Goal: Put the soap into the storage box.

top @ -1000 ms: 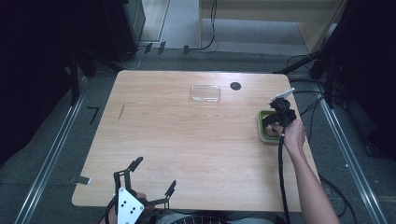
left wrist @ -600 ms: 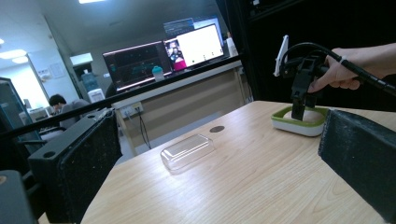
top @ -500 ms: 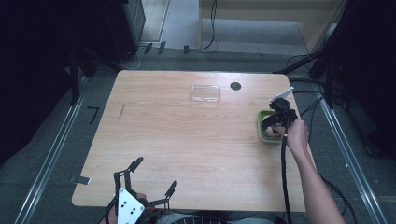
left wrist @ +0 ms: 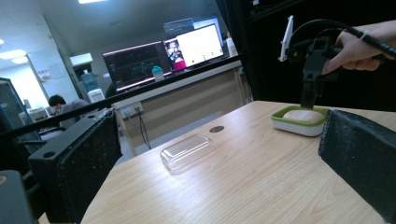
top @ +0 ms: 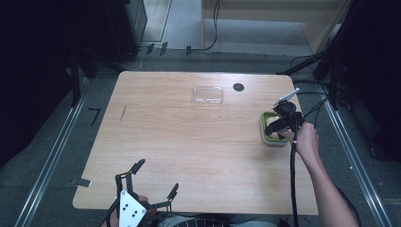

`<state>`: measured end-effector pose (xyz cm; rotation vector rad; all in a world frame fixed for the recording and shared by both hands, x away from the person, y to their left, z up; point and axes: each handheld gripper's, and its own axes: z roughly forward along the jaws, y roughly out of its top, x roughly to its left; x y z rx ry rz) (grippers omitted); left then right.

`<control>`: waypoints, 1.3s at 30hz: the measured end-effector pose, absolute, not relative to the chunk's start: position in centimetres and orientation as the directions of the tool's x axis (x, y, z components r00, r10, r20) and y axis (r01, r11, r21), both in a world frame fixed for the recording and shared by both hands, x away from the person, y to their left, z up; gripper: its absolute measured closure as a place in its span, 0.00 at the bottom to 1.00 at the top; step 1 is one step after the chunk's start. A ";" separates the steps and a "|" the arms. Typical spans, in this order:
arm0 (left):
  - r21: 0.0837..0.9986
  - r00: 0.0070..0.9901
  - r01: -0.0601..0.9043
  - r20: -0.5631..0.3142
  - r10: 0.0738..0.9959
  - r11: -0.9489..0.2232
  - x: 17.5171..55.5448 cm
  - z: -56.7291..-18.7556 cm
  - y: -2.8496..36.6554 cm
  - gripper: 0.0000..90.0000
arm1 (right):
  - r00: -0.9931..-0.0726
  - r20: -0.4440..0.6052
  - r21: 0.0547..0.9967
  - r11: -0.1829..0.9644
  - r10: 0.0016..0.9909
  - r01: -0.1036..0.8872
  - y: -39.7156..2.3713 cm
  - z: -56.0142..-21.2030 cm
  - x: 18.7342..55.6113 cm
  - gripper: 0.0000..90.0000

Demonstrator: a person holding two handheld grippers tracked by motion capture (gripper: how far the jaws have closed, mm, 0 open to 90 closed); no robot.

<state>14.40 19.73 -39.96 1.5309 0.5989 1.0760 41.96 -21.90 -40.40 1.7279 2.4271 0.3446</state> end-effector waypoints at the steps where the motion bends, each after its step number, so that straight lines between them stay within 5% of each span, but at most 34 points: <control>1: 0.950 0.457 -0.177 0.309 0.834 -0.255 14.4 -40.0 19.7 0.00 | -0.339 0.013 0.269 0.323 0.941 0.907 -21.9 -40.2 41.7 0.16; 17: 0.950 0.460 -0.179 0.312 0.831 -0.257 14.4 -40.0 19.6 0.00 | -0.445 -0.039 0.258 0.440 0.894 0.860 -21.0 -38.7 36.1 0.15; 39: 0.950 0.460 -0.178 0.312 0.831 -0.258 14.4 -40.0 19.5 0.00 | -0.537 -0.034 0.152 0.535 0.843 0.831 -20.6 -42.6 30.2 0.15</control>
